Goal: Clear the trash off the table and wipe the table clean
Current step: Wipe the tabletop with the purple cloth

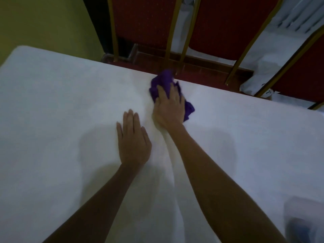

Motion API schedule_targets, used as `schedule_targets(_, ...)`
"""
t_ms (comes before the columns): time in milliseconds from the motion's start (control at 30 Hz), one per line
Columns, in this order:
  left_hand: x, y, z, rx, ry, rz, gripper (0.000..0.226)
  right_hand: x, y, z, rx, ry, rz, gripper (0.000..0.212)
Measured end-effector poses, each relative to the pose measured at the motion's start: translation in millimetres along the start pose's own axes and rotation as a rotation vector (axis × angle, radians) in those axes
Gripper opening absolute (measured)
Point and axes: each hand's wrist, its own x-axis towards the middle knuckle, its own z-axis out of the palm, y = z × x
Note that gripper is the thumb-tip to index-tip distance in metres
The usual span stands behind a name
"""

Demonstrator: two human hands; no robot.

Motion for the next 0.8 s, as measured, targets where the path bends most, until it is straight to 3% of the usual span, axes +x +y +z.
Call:
schedule_targets(100,-2.7,-2.2,-1.1,0.025,-0.006,0.037,0.055,-51.6,-3.0,-3.9,0.022,-0.049,-0.191,0.045)
schedule_targets(167,-2.1,-1.7,-1.8,0.016,-0.006,0.044,0.055,-82.4,16.5,-15.2,0.055,-0.076,-0.194,0.046)
schedule_targets(300,-0.7,-2.1,-3.1,0.02,-0.005,0.034,0.055,-72.7,52.2,-31.5,-0.019,-0.025,0.046,0.047)
schedule_targets(433,1.0,-3.4,-2.7,0.002,-0.006,0.038,0.056,1.8,29.5,-20.7,-0.016,0.035,0.221,0.048)
schedule_targets(500,1.0,-4.5,-2.5,0.008,-0.012,0.033,0.056,2.6,5.7,-8.2,0.003,0.03,0.191,0.048)
schedule_targets(667,-3.3,-3.1,-7.0,0.021,-0.059,0.069,0.062,-95.0,-0.4,-10.7,0.032,-0.057,-0.127,0.044)
schedule_targets(800,-2.2,-2.2,-5.8,0.005,-0.027,0.047,0.057,-148.5,53.0,-37.3,-0.042,-0.027,0.002,0.046)
